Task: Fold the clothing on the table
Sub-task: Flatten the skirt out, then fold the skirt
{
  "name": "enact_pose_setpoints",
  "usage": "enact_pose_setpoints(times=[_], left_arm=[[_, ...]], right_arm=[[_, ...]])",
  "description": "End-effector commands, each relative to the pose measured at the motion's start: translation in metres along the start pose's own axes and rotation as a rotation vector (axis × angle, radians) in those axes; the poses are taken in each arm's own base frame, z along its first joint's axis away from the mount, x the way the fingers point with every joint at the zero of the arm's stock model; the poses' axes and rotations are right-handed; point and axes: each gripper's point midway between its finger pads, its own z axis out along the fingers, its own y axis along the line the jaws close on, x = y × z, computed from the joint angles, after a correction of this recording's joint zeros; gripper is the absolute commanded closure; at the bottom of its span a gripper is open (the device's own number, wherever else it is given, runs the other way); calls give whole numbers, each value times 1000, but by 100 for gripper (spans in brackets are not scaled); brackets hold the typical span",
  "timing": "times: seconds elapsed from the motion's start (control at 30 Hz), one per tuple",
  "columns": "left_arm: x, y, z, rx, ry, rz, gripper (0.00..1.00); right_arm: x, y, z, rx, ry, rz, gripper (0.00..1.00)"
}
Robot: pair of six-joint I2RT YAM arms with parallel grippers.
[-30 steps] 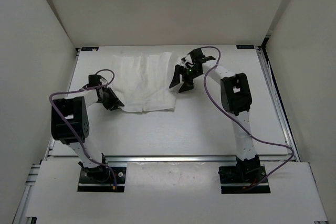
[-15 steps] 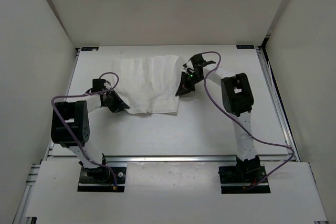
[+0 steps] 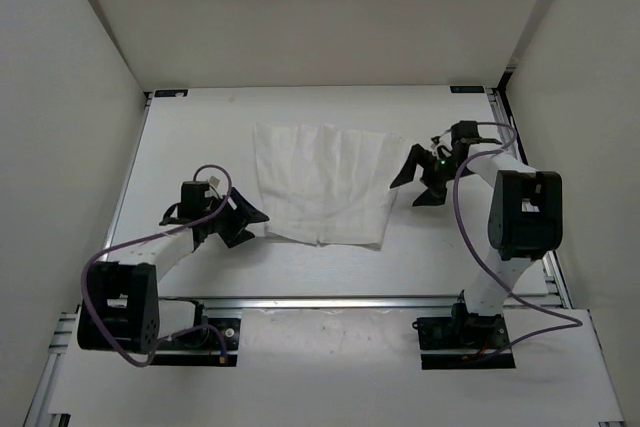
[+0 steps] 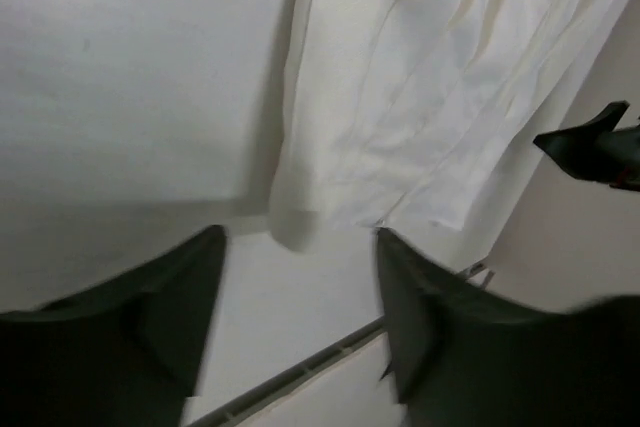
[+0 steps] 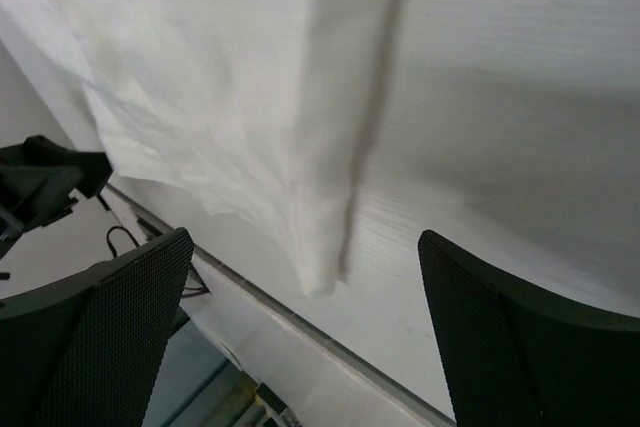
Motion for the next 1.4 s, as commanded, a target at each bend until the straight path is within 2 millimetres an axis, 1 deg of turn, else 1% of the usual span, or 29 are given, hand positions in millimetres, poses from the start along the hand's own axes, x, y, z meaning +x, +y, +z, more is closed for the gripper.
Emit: enact_pose_setpoints(times=[0.0,0.03,0.07,0.1,0.17,0.2,0.23,0.3,0.33,0.37,0.43,0.47,0.5,0.53,0.57,0.6,0.63,0.67,0.7,0.73,0.77,0.8,0.83,0.87,1.0,1.07,1.23,1.3,1.37], left_arm=[[7,-11,-8,41,-34,-10,19],[4,-19,-14,71,-57,-7,1],[-2,-26,-20,96,-92,1,2],[-8,-32,-25,120,-119,12,1],[-17,-38,-30,133,-152,54,2],[-22,-44,-32,136,-161,110,1],[-18,-36,-28,101,-132,149,1],[-21,-34,-21,47,-86,218,1],[-16,-28,-18,27,-50,258,1],[-12,-23,-13,13,-9,286,2],[-9,-14,-7,-15,43,311,1],[-4,-3,-2,-36,86,316,1],[-6,4,2,-59,106,310,1],[-1,9,6,-80,140,334,1],[1,11,8,-93,153,356,1],[4,14,12,-102,171,363,1],[2,10,15,-98,173,387,2],[1,11,19,-107,179,389,9],[0,12,24,-114,187,383,21],[0,14,28,-119,198,378,29],[-1,15,29,-125,196,378,31],[1,19,33,-134,214,363,38],[0,23,35,-145,218,353,42],[0,23,35,-141,221,348,44],[4,23,39,-147,242,356,43],[8,22,39,-143,253,357,42],[17,24,37,-139,276,357,41],[18,22,35,-127,274,363,41],[23,27,33,-139,285,358,42]], right_arm=[[3,-15,-14,30,-59,-20,1],[10,-16,-15,29,-56,-24,1],[12,-18,-16,29,-58,-27,1],[21,-19,-17,25,-53,-37,1],[30,-18,-18,17,-53,-88,1],[36,-16,-20,1,-51,-123,1],[46,-15,-19,-7,-36,-156,1],[56,-13,-16,6,-36,-218,0],[64,-19,-15,25,-34,-226,1],[66,-17,-14,12,-38,-232,1],[82,-24,-10,-2,-27,-182,4],[82,-27,-10,-7,-39,-177,6],[89,-34,-7,8,-37,-149,9],[96,-40,-4,15,-37,-133,11],[91,-43,-4,24,-68,-134,12],[98,-50,-2,31,-66,-98,15],[104,-53,2,28,-66,-83,15],[102,-56,2,23,-86,-57,15],[102,-57,2,18,-94,-56,15],[105,-57,4,9,-91,-45,15],[108,-58,4,3,-89,-42,15],[108,-58,6,7,-83,-45,15],[109,-55,6,-2,-81,-40,15],[112,-55,10,-3,-60,-54,15],[105,-37,16,-38,-35,-166,15],[103,-35,19,-54,-31,-182,16],[120,-31,29,-71,31,-264,19],[117,-29,34,-71,22,-294,24],[110,-32,39,-62,13,-276,26]])
